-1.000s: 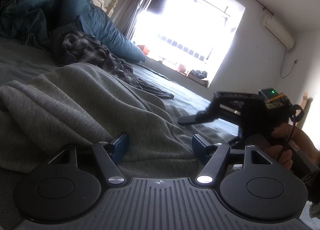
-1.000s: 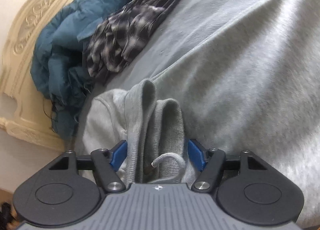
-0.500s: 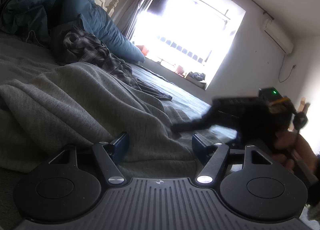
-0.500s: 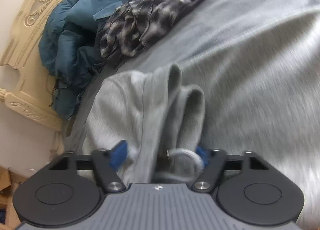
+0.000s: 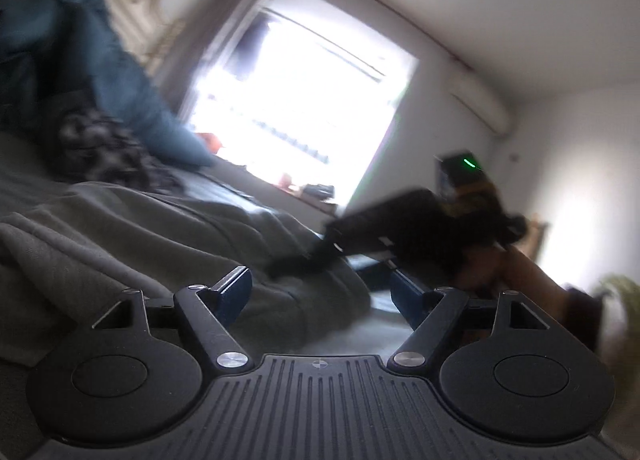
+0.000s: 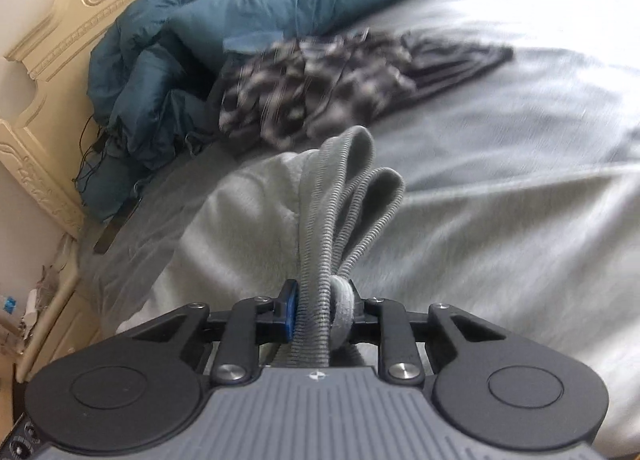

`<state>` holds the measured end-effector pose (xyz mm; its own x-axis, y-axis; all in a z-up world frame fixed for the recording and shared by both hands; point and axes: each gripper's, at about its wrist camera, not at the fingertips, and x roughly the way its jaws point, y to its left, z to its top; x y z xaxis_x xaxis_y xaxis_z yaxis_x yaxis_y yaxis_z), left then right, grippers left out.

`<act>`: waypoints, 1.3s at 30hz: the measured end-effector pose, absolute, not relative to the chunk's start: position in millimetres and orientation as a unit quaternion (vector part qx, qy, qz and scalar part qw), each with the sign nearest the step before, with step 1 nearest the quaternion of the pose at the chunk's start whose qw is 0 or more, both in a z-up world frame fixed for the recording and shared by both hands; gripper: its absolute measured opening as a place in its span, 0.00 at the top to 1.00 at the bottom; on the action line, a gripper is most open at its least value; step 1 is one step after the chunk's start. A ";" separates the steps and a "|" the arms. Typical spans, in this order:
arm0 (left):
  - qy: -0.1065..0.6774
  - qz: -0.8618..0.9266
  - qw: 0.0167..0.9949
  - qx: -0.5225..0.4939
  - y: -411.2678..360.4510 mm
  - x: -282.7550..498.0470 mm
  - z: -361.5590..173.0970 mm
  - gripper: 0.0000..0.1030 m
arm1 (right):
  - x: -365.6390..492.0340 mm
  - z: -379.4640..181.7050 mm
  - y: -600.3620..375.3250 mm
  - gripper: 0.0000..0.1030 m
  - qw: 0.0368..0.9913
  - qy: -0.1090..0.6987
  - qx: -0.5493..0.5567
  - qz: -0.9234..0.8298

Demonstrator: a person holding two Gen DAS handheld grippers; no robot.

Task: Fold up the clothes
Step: 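Lift the hood by its drawstring edge with the right gripper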

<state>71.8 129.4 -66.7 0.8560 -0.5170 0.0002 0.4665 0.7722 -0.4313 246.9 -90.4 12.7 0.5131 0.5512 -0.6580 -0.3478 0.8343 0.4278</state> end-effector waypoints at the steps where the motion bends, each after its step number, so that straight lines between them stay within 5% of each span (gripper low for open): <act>1: 0.068 -0.267 0.940 -0.203 124.7 72.7 -66.7 0.25 | 247.6 17.3 -93.8 0.77 0.865 0.414 0.117 0.256; 12: 0.095 -0.267 0.945 -0.161 99.7 80.2 -60.0 0.25 | 258.6 52.2 -156.9 0.77 0.902 0.389 0.071 0.173; 22: 0.054 -0.231 0.941 -0.243 140.2 83.3 -55.3 0.25 | 270.6 56.0 -216.3 0.77 0.911 0.393 0.062 0.109; 39: 0.197 -0.178 0.888 -0.375 156.6 158.4 -94.6 0.26 | 275.2 54.0 -328.4 0.77 0.910 0.405 0.071 0.050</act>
<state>158.4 156.6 -94.6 0.8593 -0.4633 -0.2169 0.1676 0.6556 -0.7362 275.2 -328.4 54.0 0.6666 0.1482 -0.7306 -0.0334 0.9850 0.1693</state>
